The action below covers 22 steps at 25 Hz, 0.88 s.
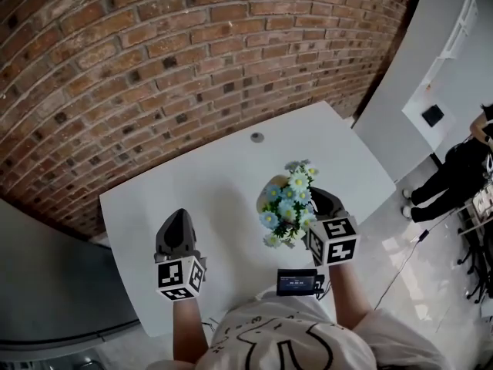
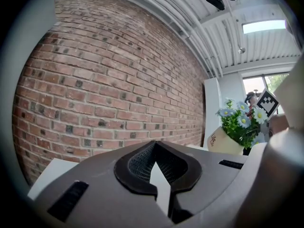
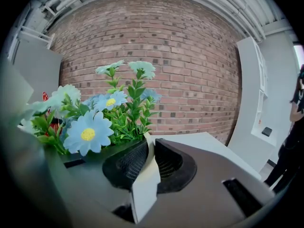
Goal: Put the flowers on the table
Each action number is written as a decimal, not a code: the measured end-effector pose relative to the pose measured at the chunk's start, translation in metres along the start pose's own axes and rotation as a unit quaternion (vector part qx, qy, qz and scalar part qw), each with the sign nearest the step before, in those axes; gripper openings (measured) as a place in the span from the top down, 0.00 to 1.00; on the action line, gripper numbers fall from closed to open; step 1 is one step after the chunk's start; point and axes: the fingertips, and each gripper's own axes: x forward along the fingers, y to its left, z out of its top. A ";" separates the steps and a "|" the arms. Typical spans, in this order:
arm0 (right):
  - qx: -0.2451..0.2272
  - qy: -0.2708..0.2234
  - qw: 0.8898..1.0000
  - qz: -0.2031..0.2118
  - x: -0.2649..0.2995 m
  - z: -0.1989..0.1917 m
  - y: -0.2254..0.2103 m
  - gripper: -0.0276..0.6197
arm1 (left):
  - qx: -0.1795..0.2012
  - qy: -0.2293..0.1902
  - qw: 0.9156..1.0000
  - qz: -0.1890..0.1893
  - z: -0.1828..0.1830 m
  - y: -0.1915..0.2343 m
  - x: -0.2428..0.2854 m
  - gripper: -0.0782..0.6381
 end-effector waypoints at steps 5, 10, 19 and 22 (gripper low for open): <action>-0.015 0.001 1.000 0.026 0.020 0.006 0.012 0.88 | -0.001 -0.002 1.000 0.025 -0.002 0.012 -0.002 0.88; -0.024 0.005 0.998 0.052 0.036 0.010 0.014 0.88 | -0.003 -0.003 0.999 0.050 -0.002 0.017 -0.005 0.88; -0.043 -0.001 0.993 0.108 0.069 0.025 0.007 0.88 | 0.003 -0.005 0.994 0.112 0.004 0.016 -0.005 0.88; -0.046 0.000 0.991 0.126 0.079 0.026 0.003 0.88 | 0.006 -0.006 0.991 0.130 0.006 0.015 -0.003 0.88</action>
